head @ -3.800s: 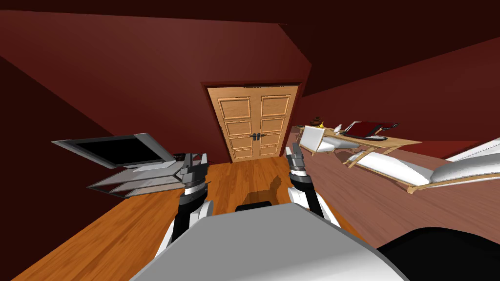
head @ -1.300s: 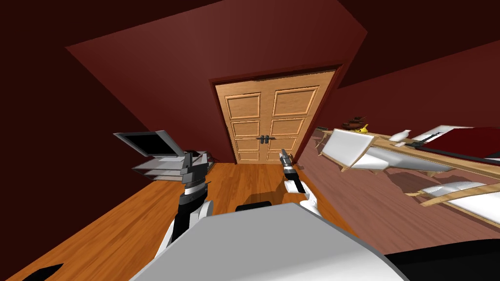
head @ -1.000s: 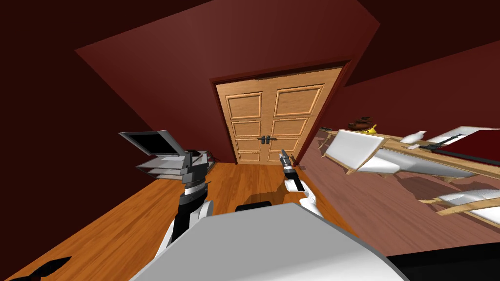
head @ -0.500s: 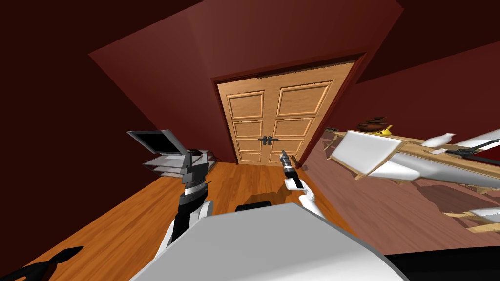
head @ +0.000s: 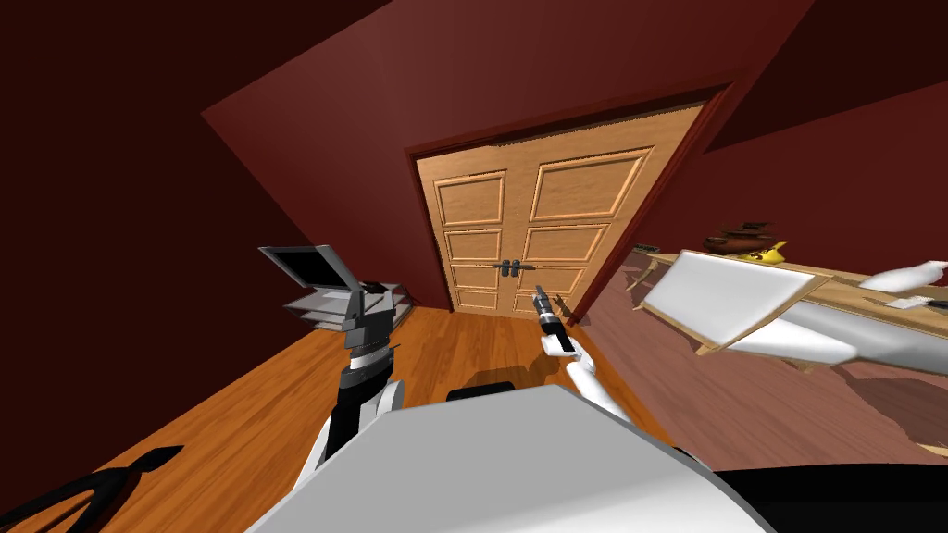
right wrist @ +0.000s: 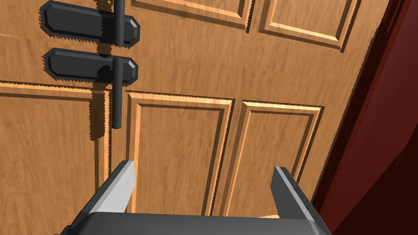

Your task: Pull the door open

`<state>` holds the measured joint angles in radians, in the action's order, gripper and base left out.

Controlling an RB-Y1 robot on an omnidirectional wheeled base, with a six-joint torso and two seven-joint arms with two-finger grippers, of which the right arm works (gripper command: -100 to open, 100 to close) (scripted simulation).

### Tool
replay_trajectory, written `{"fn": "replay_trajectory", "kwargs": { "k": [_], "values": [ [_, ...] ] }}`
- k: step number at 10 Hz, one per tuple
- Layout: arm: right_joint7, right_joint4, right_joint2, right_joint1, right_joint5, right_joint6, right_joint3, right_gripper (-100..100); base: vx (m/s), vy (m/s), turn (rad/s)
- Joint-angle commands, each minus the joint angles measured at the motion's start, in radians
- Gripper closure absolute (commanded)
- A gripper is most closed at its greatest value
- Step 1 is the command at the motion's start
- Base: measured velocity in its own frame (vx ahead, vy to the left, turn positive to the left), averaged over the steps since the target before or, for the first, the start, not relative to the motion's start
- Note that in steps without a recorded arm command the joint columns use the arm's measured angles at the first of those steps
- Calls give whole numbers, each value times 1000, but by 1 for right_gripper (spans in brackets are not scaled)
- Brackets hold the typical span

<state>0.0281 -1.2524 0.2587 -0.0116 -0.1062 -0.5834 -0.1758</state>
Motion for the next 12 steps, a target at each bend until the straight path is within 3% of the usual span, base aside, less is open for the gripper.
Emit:
{"fn": "replay_trajectory", "kwargs": {
  "k": [1, 4, 7, 11, 12],
  "values": [
    [3, 50, 14, 31, -14, 8, -7, -100, 82, -55, 113],
    [11, 144, 37, 72, -32, 8, -16, -100, 69, -47, 76],
    [15, 185, 48, 93, -41, 8, -20, -100, 33, -31, 47],
    [31, 328, 91, 172, -76, 7, -37, -100, 72, -54, 103],
    [31, 343, 91, 172, -76, 7, -37, -100, 66, -45, 34]
  ]
}}
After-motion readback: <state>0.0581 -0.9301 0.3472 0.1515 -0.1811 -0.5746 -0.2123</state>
